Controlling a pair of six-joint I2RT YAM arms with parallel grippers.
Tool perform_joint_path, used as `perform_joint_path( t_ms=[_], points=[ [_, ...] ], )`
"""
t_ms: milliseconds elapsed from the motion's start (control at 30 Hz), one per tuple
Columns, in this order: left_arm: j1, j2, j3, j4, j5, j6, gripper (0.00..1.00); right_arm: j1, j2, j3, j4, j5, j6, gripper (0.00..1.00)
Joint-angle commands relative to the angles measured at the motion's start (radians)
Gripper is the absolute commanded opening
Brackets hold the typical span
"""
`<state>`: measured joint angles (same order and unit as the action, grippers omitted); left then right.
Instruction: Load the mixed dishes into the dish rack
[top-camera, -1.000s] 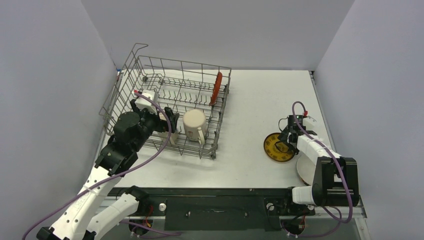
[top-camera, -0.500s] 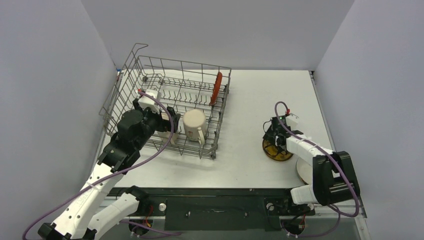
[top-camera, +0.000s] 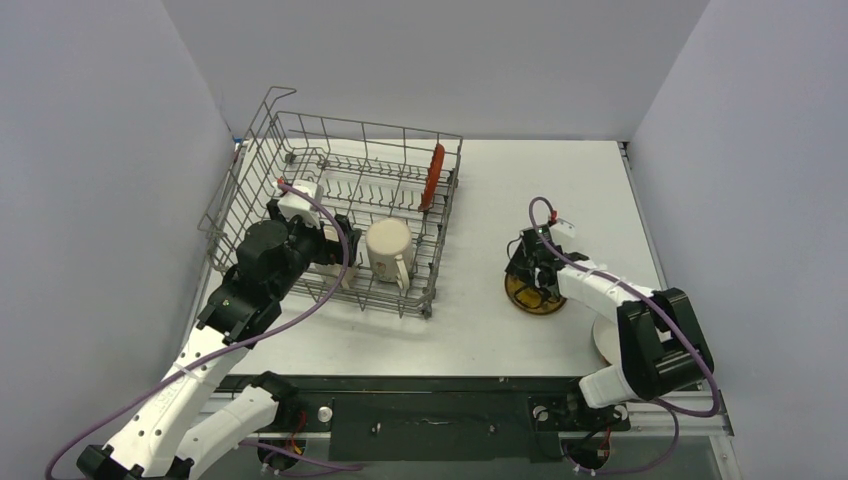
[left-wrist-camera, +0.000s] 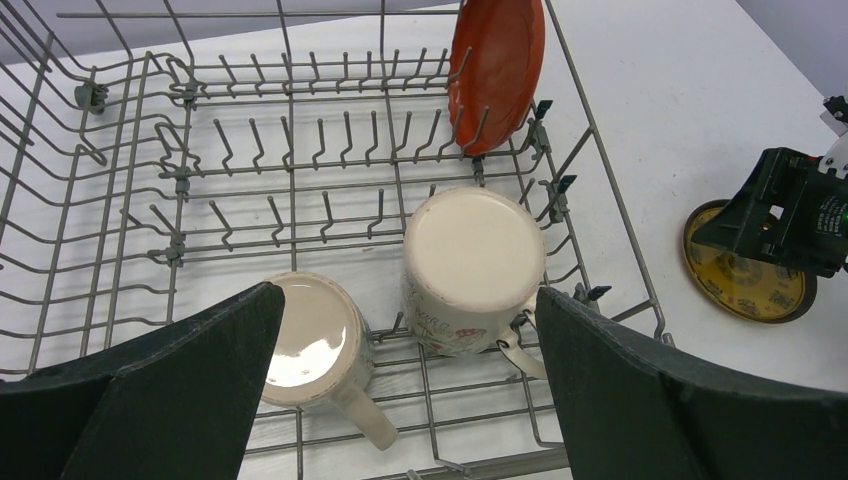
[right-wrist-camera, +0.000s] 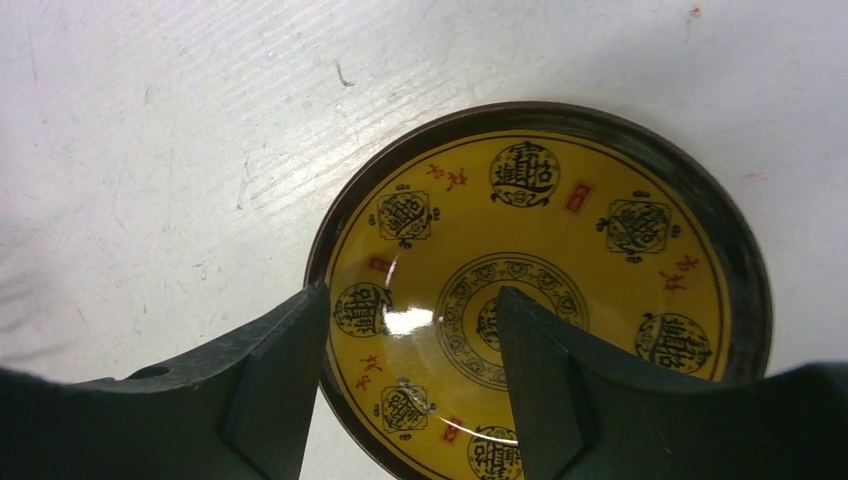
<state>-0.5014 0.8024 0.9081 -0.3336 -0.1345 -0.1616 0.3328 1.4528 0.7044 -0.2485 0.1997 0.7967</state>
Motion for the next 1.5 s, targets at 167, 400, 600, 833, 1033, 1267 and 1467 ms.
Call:
perform_joint_path(
  t_ms=[167, 400, 600, 833, 1033, 1267, 1467],
  points=[
    [0.004, -0.015, 0.002, 0.032, -0.003, -0.003, 0.96, -0.225, -0.226, -0.069, -0.058, -0.060, -0.067, 0.64],
    [0.004, -0.022, 0.002, 0.033, 0.004, -0.003, 0.96, -0.306, -0.251, -0.112, -0.095, -0.110, -0.126, 0.66],
    [0.004, -0.020, -0.001, 0.034, 0.007, -0.004, 0.96, -0.329, -0.186, -0.145, -0.043, -0.191, -0.117, 0.64],
    [0.004, -0.020, -0.002, 0.035, 0.009, -0.005, 0.96, -0.330, -0.170, -0.179, 0.068, -0.313, -0.127, 0.57],
    [0.004, -0.017, -0.002, 0.037, 0.013, -0.006, 0.96, -0.328, -0.154, -0.208, 0.168, -0.357, -0.099, 0.41],
    [0.006, -0.012, -0.002, 0.038, 0.015, -0.007, 0.96, -0.321, -0.062, -0.221, 0.314, -0.394, -0.018, 0.31],
    [0.006, -0.008, -0.003, 0.037, 0.013, -0.006, 0.96, -0.318, -0.017, -0.268, 0.433, -0.400, 0.029, 0.00]
  ],
)
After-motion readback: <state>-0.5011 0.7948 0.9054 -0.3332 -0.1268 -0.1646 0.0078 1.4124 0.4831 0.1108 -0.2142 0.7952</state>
